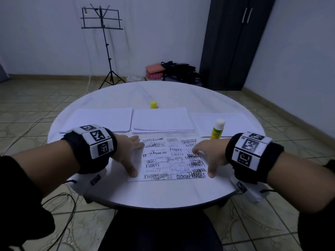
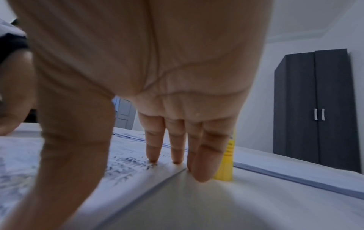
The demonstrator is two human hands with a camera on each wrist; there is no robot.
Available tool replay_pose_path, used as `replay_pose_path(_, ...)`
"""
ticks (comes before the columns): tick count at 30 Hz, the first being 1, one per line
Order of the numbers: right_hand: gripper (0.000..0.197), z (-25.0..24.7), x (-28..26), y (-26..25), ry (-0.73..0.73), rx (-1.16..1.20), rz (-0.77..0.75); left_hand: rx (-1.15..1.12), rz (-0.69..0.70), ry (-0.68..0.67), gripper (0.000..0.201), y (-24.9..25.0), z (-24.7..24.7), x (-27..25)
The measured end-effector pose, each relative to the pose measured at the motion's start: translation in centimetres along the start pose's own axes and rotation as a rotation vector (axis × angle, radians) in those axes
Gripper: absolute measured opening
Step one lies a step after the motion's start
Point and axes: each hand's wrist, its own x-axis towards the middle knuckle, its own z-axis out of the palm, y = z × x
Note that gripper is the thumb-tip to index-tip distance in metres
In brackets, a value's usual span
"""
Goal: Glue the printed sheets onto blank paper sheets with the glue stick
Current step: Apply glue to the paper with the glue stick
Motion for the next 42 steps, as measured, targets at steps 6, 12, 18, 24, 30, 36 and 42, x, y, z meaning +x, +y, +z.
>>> replay_pose_path(6,0.089,-0.9,0.8,-0.9,-0.066,0.017,0.096,-0.097,-0.008,-0.027,0.11,-0.1,-0.2,-0.2)
replay_pose_path(12,0.082,-0.4,0.8,-2.3,0.006,-0.129,0.144,-0.184,-0.055,0.031,0.115,-0.2,-0.4,0.1)
replay_pose_path(18,0.081,0.1,0.3,-2.1,0.003,-0.11,0.137,-0.398,-0.03,0.032,0.119,-0.6,-0.1,-0.7)
replay_pose_path(24,0.09,0.4,-0.5,-1.5,-0.019,0.022,0.096,-1.191,-0.018,0.173,0.083,-1.0,0.9,-2.4)
replay_pose_path(30,0.087,0.2,-1.0,-1.2,0.018,0.235,0.087,-1.362,0.023,0.2,0.033,-0.5,2.2,-4.1)
replay_pose_path(36,0.051,0.0,-0.4,-1.3,0.158,0.609,0.105,-1.06,0.07,0.498,0.04,-1.3,1.4,-5.0)
replay_pose_path(42,0.03,-2.0,3.0,-2.4,0.314,0.737,0.134,-1.22,-0.038,0.672,0.024,-3.6,-0.5,-3.2)
